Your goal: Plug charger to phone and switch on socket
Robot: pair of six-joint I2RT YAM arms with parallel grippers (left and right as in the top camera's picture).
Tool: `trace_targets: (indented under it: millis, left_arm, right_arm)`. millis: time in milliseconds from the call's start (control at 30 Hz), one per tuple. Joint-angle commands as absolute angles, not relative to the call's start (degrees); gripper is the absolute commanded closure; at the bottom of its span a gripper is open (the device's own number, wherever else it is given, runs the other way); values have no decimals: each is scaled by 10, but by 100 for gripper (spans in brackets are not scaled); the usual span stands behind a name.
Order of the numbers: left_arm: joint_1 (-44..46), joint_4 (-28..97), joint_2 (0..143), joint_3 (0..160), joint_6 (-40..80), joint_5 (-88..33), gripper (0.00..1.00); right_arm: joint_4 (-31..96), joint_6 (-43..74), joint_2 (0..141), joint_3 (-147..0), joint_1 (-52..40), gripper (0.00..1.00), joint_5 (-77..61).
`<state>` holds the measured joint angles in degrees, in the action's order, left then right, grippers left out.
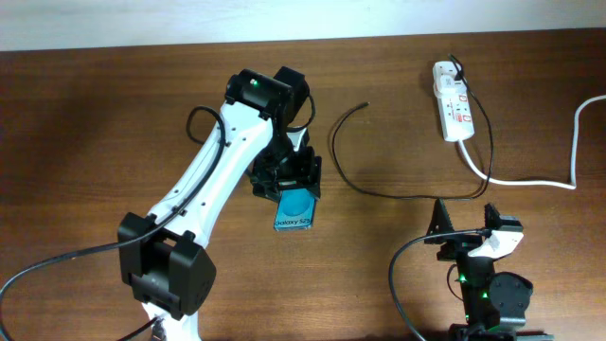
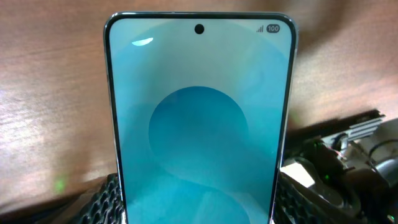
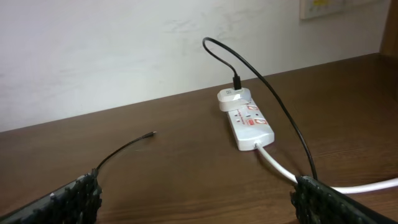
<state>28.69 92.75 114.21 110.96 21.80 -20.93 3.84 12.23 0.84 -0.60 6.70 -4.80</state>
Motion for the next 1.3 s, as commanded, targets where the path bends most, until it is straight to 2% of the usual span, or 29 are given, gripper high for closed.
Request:
trace_targets:
  millis: [0, 67, 367, 400, 567, 700, 900, 1000, 1133, 1267]
  left_arm:
    - [274, 920, 1120, 1124, 209, -201, 64]
    - [259, 921, 1120, 1127, 209, -201, 64]
    - [182, 905, 1115, 1181, 209, -178, 67]
    - [181, 899, 1112, 1181, 209, -171, 69]
    - [181, 863, 1099, 1181, 227, -166, 69]
    - [181, 845, 1090, 1181, 236, -166, 68]
    - [181, 827, 1089, 1181, 263, -167, 66]
    - [181, 810, 1089, 1181, 263, -167, 64]
    - [180, 793, 1089, 1181, 263, -167, 63]
    - [180, 782, 1089, 1181, 274, -167, 62]
  right_arm:
    - [33, 193, 3, -3, 63, 2, -152]
    - [27, 284, 3, -3, 63, 2, -270]
    - [46, 299, 3, -3, 63, 2, -682]
    - [46, 353, 3, -3, 63, 2, -705]
    - [45, 474, 3, -3, 63, 2, -714]
    - [43, 485, 3, -17, 63, 2, -708]
    - [43, 485, 8, -59, 63, 2, -618]
    - [60, 435, 41, -62, 63, 2, -561]
    - [67, 364, 152, -84, 63, 2, -518]
    - [122, 271, 342, -232, 63, 2, -489]
